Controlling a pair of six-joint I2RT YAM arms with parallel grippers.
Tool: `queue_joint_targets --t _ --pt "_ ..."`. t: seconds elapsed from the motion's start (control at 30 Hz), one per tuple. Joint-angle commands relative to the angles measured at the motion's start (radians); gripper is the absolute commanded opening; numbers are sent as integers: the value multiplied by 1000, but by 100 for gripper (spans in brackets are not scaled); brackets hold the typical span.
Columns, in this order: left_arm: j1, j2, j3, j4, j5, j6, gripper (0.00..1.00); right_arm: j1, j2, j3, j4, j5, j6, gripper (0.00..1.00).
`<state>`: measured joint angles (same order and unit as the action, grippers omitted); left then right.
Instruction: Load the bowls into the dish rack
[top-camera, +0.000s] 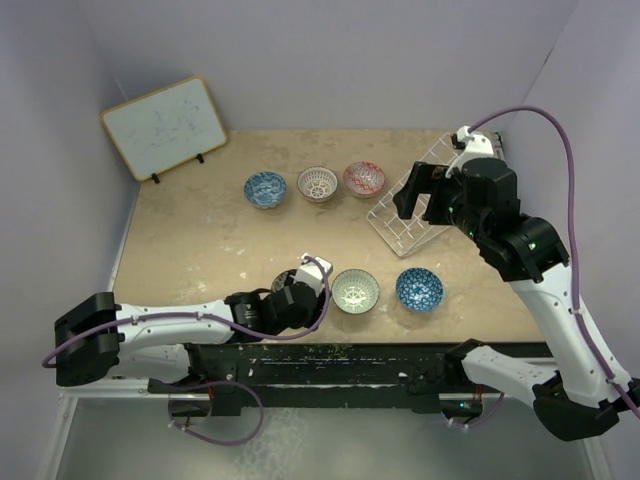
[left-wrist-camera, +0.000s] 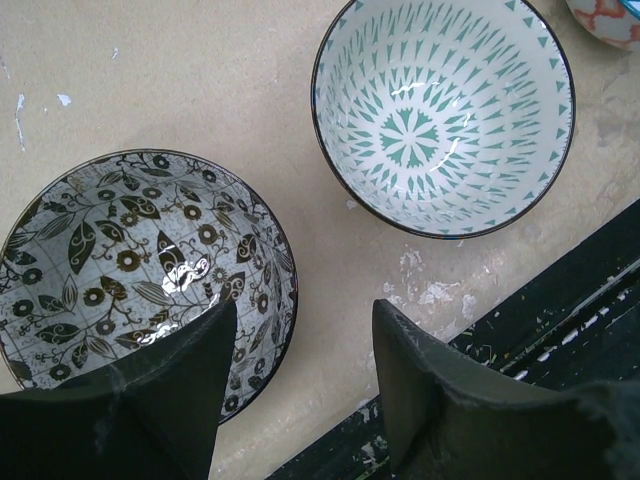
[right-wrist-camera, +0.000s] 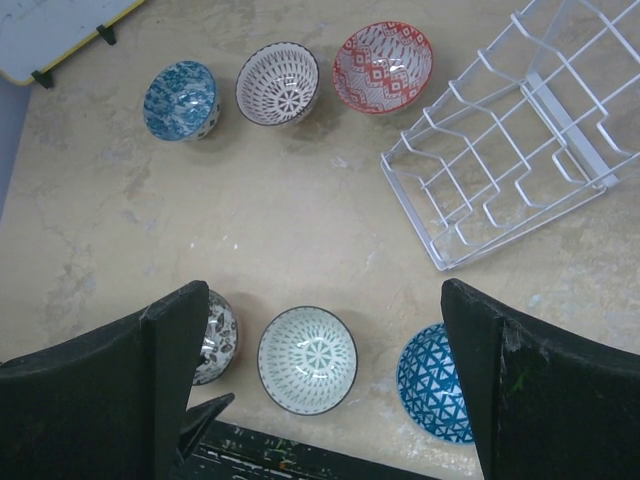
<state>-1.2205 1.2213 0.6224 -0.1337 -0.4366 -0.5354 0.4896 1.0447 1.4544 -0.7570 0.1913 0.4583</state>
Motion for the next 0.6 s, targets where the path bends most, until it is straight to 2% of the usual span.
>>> queue_joint_targets --t 0.0,0.33,0.57 --pt "-6 11 -9 52 -10 22 60 -5 -22 -6 25 12 -24 100" --pt "-7 90 -26 87 -42 34 60 -6 -35 -27 25 19 -24 100" --pt "-7 89 -30 92 -56 29 55 -6 -38 -32 24 28 -22 100"
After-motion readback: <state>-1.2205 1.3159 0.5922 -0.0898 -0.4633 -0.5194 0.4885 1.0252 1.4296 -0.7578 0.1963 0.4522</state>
